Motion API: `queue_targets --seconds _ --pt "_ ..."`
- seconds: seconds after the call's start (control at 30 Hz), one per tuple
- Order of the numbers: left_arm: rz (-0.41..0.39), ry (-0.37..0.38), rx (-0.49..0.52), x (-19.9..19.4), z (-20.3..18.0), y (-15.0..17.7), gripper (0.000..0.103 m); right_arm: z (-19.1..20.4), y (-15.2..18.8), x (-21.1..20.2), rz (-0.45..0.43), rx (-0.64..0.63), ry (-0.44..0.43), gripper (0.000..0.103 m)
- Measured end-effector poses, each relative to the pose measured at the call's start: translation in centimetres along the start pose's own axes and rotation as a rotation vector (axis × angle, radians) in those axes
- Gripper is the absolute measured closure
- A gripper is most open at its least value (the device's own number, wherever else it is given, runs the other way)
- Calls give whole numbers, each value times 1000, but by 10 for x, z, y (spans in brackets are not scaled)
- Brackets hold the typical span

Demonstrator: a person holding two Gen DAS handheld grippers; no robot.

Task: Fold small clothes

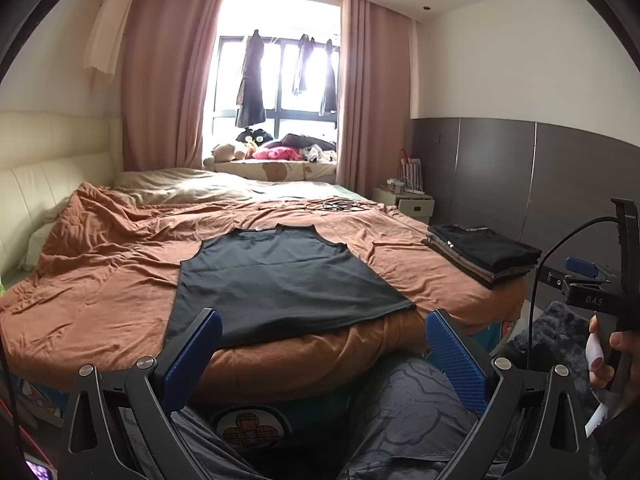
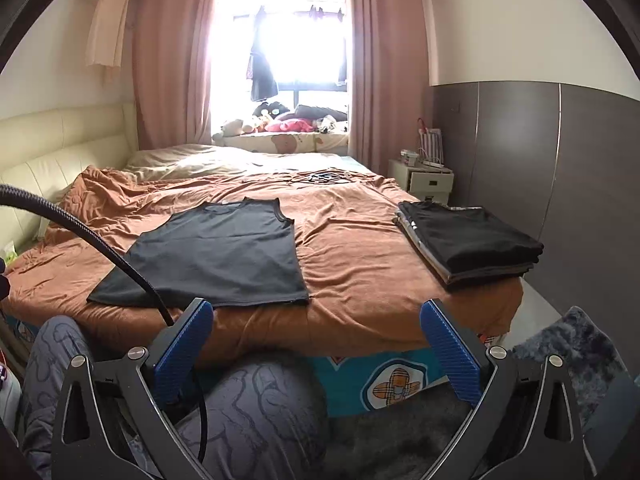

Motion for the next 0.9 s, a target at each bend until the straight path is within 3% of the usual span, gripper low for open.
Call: queue_targets --seconds 0.9 --pt "-7 -20 2 -2 3 3 0 2 1 -2 -14 -5 -13 0"
Point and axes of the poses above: each gripper's, at about its wrist camera, not at the fingertips, and x roughly the way its jaws point, z to its left, y to its underside, the point moved 5 cm from there along x, roughly the way its jaws point, and after that the axes turned 15 degrees about -y, right-handed, at the moved point
